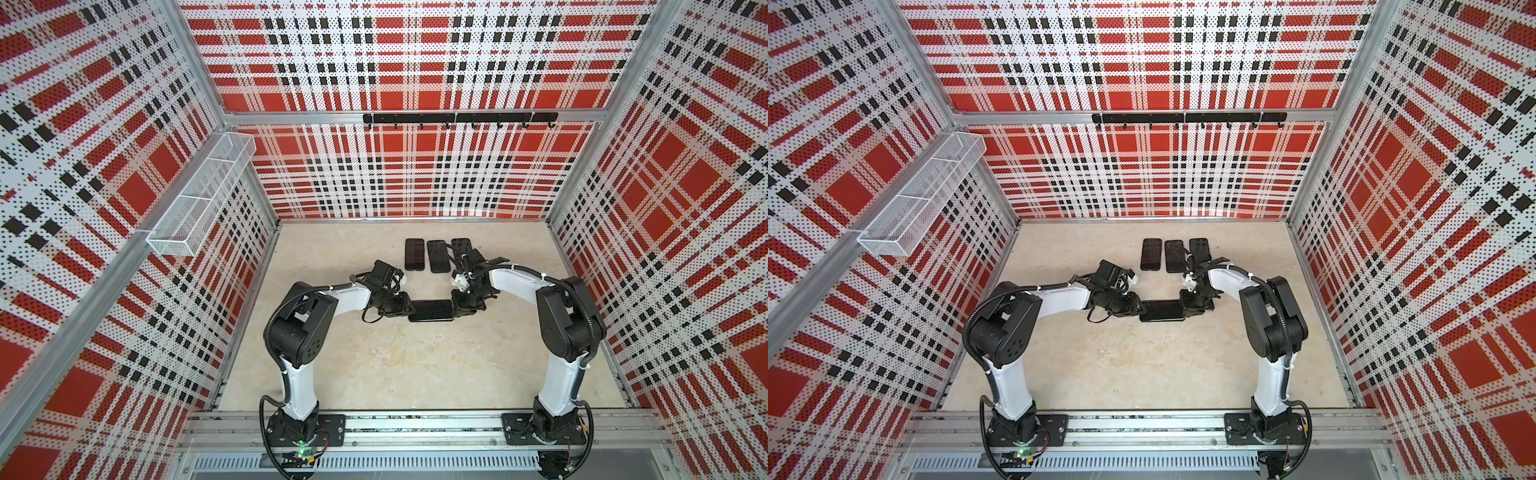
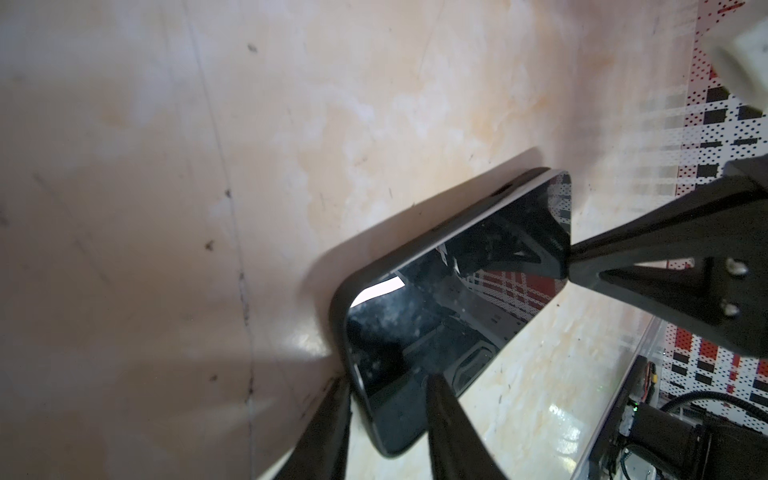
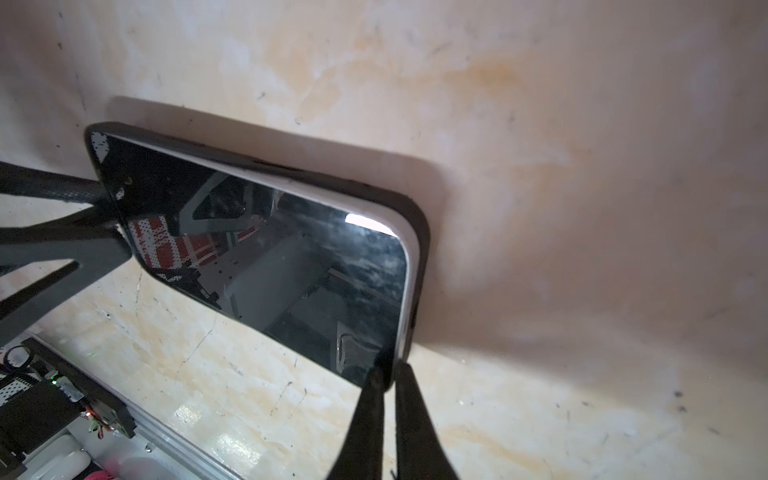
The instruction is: Put the phone into the phone case
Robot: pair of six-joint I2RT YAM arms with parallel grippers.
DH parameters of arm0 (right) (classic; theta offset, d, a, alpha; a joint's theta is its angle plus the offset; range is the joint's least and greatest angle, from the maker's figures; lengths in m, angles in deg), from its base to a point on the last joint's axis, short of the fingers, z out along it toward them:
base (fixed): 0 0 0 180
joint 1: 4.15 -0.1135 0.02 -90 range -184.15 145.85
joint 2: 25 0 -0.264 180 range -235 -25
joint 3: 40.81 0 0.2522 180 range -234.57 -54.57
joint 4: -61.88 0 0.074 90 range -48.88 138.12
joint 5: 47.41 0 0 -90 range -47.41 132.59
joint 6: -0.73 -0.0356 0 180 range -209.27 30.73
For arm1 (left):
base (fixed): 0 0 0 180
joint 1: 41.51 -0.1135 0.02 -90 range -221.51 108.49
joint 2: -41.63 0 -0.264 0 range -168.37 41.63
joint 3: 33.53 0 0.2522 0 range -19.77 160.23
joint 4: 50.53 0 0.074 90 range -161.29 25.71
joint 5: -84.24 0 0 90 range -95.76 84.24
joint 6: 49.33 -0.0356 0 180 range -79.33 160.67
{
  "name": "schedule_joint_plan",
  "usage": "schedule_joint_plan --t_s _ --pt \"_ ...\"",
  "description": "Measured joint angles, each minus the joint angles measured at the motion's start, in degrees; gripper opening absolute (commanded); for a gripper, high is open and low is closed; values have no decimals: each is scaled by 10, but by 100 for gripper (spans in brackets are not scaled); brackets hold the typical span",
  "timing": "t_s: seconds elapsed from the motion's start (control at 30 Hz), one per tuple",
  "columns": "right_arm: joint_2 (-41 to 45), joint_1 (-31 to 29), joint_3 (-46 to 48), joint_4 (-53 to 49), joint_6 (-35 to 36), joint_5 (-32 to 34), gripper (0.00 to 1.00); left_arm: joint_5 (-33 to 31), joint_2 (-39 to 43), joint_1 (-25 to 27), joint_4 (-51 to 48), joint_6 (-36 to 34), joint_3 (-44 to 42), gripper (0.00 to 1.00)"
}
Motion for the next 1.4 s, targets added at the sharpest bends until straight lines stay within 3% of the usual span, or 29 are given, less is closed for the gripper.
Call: schedule_joint_plan --t_s 0.87,1.13,1.4 --pt "-1 -11 17 25 -18 34 5 0 -1 0 2 2 0 34" --pt "19 -36 -11 -3 -5 89 16 6 -1 -5 2 1 0 34" --pt "15 -11 -90 -71 36 113 25 14 2 -14 3 -1 0 39"
